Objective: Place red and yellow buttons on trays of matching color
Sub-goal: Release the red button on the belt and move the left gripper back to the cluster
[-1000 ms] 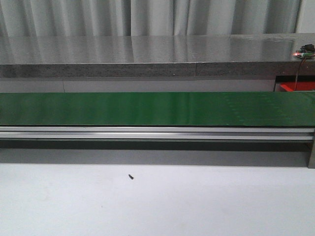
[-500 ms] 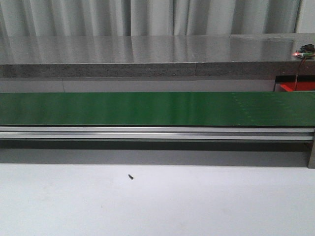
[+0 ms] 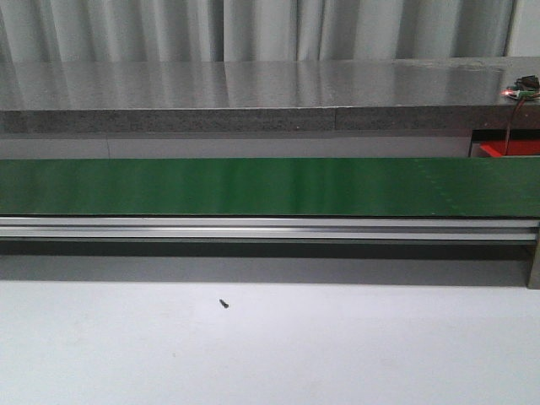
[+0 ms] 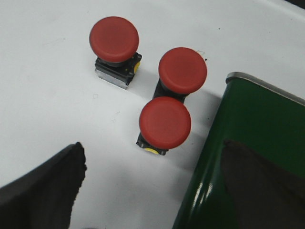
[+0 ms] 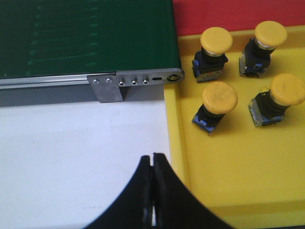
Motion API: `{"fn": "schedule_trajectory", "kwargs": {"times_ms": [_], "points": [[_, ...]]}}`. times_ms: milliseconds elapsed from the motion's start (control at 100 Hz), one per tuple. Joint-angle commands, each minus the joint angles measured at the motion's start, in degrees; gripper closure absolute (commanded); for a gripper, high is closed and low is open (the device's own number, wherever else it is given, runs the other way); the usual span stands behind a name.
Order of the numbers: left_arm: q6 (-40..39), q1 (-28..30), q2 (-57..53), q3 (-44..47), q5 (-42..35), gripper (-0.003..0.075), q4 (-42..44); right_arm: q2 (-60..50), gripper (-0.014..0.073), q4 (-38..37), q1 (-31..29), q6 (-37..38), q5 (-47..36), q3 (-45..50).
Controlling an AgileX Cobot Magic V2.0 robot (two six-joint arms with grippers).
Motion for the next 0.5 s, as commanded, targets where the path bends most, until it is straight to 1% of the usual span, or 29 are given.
{"fn": "schedule_trajectory", "kwargs": {"times_ms": [0, 340, 490], "points": [[0.12, 0.08, -1.11, -2.95, -2.94, 0.0155, -0.11, 0.02, 0.0661, -0.60, -0.05, -0.42, -3.20, -1.40], [0.12, 0.08, 5.40, -8.55, -0.94, 0.0155, 0.03, 0.02, 0.0661, -0.60, -0.05, -0.42, -3.20, -1.40], [0.12, 0.08, 6.44, -8.97, -0.43, 0.0155, -0.08, 0.02, 0.0661, -0.60, -0.05, -0.42, -3.20, -1.40]]}}
